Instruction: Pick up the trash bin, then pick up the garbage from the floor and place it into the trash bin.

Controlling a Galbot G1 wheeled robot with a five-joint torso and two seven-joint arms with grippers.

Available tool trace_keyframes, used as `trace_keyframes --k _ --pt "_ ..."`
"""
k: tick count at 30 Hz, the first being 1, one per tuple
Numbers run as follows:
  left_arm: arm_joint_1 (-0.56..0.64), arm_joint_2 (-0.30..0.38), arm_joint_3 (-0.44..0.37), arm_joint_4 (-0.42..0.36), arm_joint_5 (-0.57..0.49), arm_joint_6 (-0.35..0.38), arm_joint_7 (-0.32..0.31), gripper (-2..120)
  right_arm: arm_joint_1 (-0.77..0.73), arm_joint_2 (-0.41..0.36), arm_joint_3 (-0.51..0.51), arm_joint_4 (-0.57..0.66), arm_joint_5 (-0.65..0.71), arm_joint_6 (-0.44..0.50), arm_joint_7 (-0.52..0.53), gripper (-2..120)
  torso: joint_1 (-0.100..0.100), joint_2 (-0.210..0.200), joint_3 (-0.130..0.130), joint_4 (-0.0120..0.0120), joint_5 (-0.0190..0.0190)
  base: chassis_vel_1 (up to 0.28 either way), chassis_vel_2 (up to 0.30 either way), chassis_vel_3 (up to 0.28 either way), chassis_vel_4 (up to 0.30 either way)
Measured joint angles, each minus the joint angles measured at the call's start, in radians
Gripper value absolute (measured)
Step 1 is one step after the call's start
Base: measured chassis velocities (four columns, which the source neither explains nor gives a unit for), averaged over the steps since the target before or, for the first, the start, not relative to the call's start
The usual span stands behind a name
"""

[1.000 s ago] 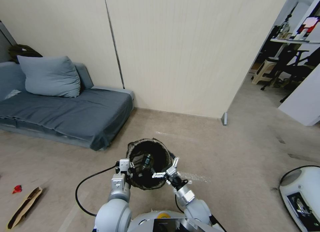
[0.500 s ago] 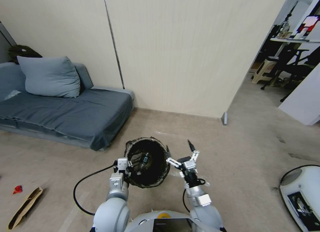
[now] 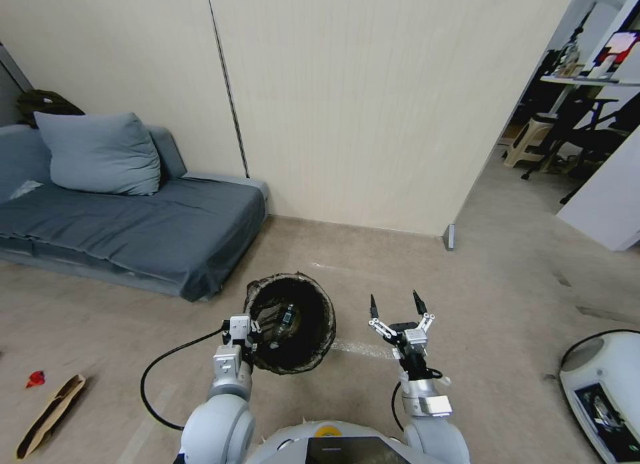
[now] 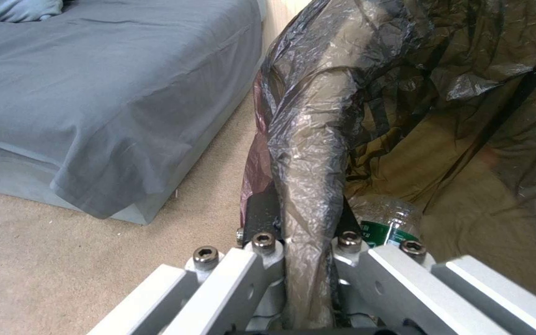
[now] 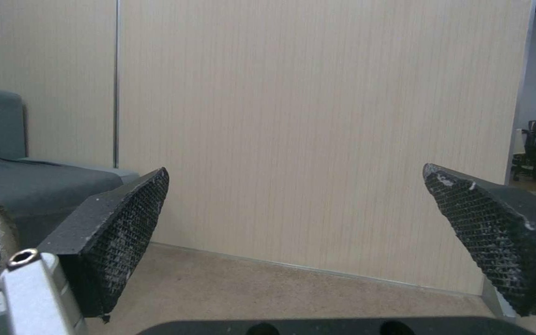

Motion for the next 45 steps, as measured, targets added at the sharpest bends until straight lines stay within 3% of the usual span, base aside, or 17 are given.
trace_keyframes --k 24,45 --pt "0.008 -0.023 0.008 -0.01 0.007 -0.001 0.001 1 0.029 -0.002 -0.017 -0.016 -0.062 0.008 0.046 100 0.0 0.0 0.0 0.0 0.0 0.028 0.032 0.03 0.033" --pt "0.005 -0.029 0.014 -0.003 0.009 0.003 0.0 1 0.041 -0.002 -0.024 -0.04 -0.096 0.017 0.026 100 0.0 0.0 0.0 -0.0001 0.0 0.117 0.119 0.111 0.115"
